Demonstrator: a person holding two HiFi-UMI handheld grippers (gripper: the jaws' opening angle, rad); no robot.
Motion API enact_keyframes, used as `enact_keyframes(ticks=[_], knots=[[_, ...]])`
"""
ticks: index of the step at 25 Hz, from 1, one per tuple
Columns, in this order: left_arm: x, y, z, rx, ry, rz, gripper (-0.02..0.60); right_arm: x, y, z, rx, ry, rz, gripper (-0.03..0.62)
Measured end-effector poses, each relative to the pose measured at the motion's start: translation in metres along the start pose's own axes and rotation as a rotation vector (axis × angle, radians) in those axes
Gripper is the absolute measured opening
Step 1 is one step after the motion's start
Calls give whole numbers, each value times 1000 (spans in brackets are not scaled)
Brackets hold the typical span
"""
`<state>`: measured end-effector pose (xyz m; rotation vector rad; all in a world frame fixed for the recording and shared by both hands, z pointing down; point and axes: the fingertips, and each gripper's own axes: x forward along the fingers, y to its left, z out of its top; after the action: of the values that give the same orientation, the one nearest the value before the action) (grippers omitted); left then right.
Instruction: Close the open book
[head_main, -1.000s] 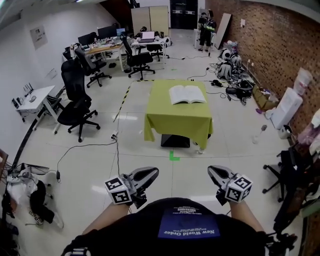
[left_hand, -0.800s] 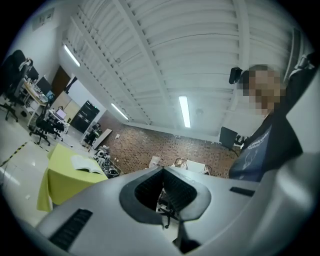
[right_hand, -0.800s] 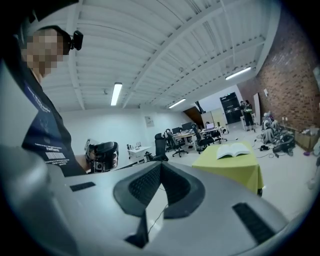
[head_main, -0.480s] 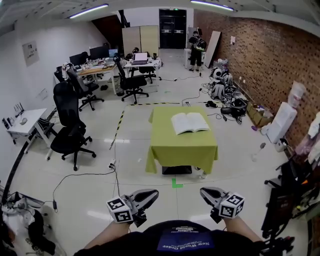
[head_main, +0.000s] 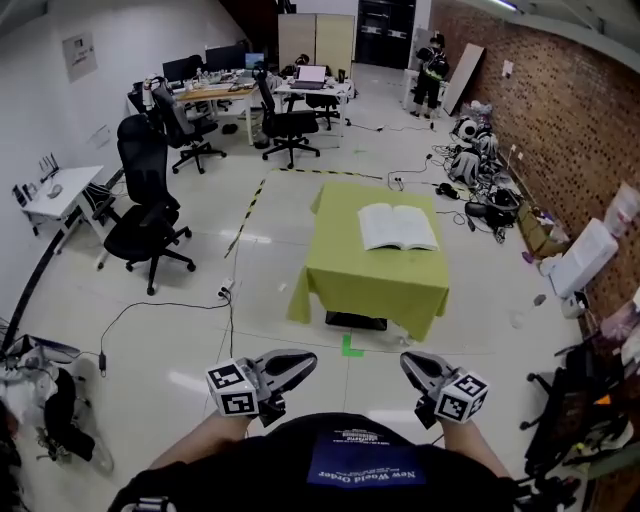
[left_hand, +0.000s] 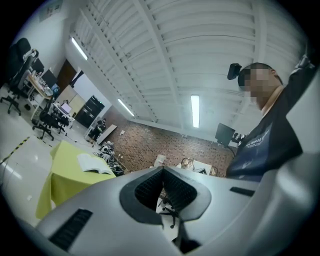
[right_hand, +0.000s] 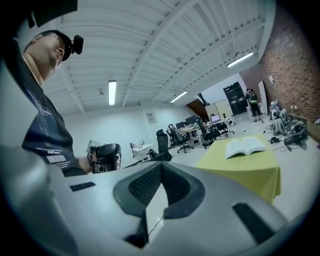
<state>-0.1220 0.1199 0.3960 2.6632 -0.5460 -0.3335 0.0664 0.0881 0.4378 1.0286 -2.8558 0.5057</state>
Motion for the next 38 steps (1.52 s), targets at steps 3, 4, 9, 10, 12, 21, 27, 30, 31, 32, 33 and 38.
enact_keyframes(ticks=[3,4,9,10,12,21,27,30,31,32,33,38], knots=[[39,13,20,20,-36,41,6,5,-45,20,-18,10,39,-14],[51,14,26,23,-51,52,6,5,-60,29,-23,13,54,-14],[99,31,47,51,-109,143,6,11,-117,75,-70,-2,143,-14],[108,35,48,42,-123,158,6,12,-127,78,-74,-1,159,-14],[124,43,46,27,-140,178,6,14,-146,82,-77,3,183,-14],[163,92,60,5,-106,207,6,36,-206,92,-40,9,180,-14],[184,160,81,-5,-83,76,6,75,-242,112,-63,-8,64,-14],[189,208,108,-6,-57,7,6,110,-255,135,-51,-39,-7,-14],[188,222,116,-6,-44,-15,6,121,-257,140,-46,-45,-24,-14],[188,236,123,-2,-32,-38,6,131,-260,144,-48,-46,-45,-14],[189,249,130,2,-20,-58,6,140,-265,147,-50,-46,-73,-14],[196,304,145,-16,21,-143,6,174,-286,152,-2,-70,-170,-14]])
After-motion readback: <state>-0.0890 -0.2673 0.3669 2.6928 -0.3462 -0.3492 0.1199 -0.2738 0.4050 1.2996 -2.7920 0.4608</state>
